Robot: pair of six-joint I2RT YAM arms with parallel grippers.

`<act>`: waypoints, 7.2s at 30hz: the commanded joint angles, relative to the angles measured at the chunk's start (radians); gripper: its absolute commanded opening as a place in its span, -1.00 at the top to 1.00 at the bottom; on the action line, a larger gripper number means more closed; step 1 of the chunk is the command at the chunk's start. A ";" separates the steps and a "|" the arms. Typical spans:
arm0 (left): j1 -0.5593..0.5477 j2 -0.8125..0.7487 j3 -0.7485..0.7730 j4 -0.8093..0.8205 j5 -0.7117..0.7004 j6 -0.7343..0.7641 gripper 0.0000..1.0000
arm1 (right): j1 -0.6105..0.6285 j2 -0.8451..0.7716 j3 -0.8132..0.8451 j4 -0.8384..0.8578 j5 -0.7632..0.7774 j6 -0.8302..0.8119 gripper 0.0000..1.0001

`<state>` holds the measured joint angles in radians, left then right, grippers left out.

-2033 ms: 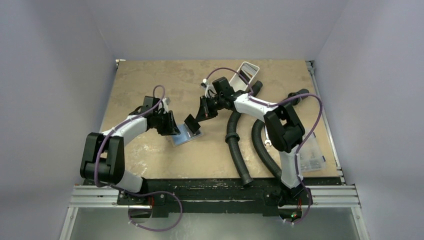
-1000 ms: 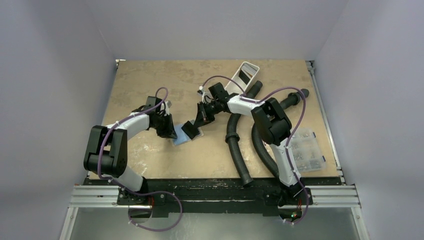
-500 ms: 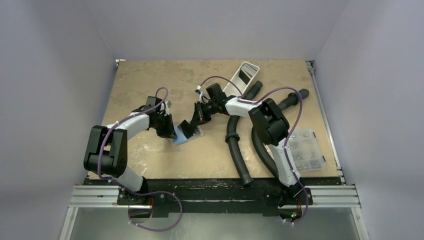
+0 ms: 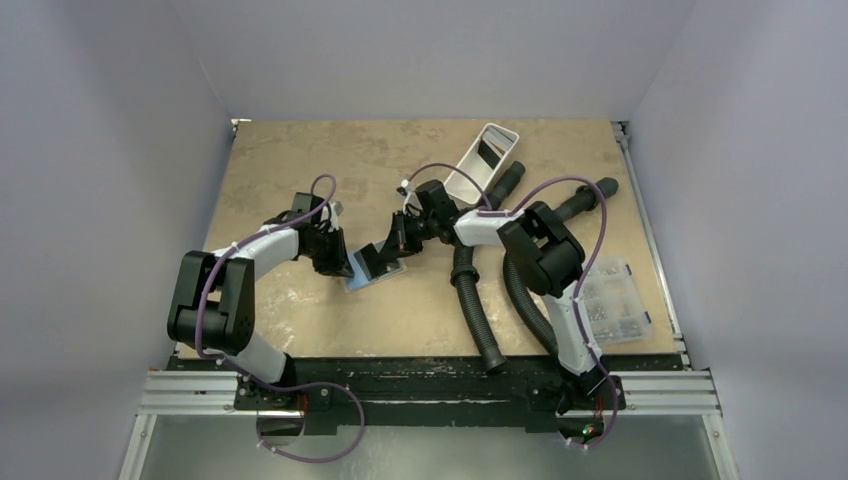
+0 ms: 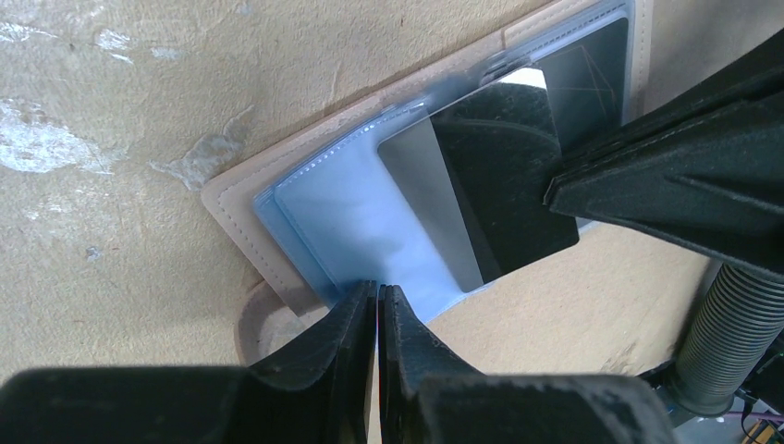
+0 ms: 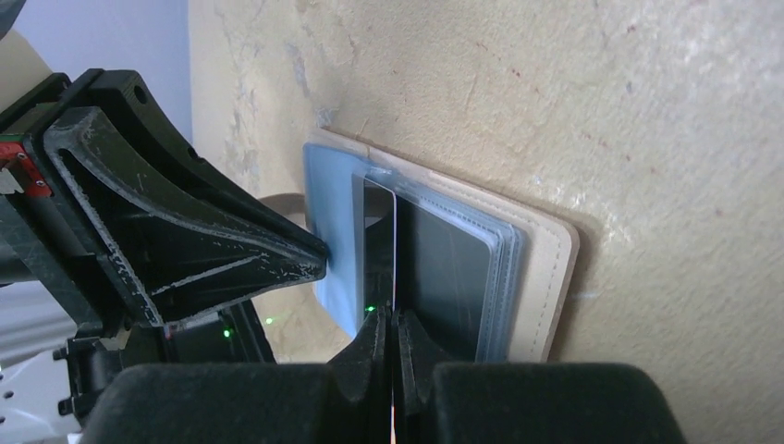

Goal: Put the credit cards into the card holder
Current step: Insert the credit card into the card holder, then turn over the card slot in the card holder.

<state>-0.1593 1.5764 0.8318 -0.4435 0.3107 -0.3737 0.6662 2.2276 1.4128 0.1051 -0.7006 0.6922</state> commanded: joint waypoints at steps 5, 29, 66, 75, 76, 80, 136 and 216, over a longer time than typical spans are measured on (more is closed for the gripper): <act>0.003 -0.051 -0.017 0.025 -0.032 -0.002 0.78 | 0.073 -0.115 -0.167 0.231 0.221 0.137 1.00; 0.018 -0.101 -0.195 0.101 -0.217 -0.330 1.00 | 0.115 -0.118 -0.171 0.208 0.266 0.118 0.86; 0.017 -0.253 -0.274 0.090 -0.216 -0.377 1.00 | 0.236 -0.212 -0.070 -0.124 0.453 -0.203 0.10; 0.018 -0.273 -0.278 0.089 -0.217 -0.379 1.00 | 0.267 -0.180 0.000 -0.135 0.465 -0.228 0.78; 0.017 -0.275 -0.279 0.090 -0.218 -0.378 1.00 | 0.268 -0.180 0.003 -0.134 0.468 -0.227 0.82; 0.018 -0.280 -0.277 0.089 -0.222 -0.380 1.00 | 0.269 -0.160 0.013 -0.138 0.470 -0.228 0.89; 0.017 -0.304 -0.267 0.149 -0.141 -0.390 0.16 | 0.268 -0.064 -0.044 -0.128 0.493 -0.171 1.00; -0.100 -0.414 -0.183 0.176 -0.104 -0.374 -0.39 | -0.049 -0.493 -0.123 -0.358 0.620 -0.326 -0.24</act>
<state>-0.2810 1.3067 0.6449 -0.1905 0.2848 -0.7811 0.6868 1.7939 1.1393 -0.0879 -0.2588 0.5209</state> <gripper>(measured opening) 0.686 0.578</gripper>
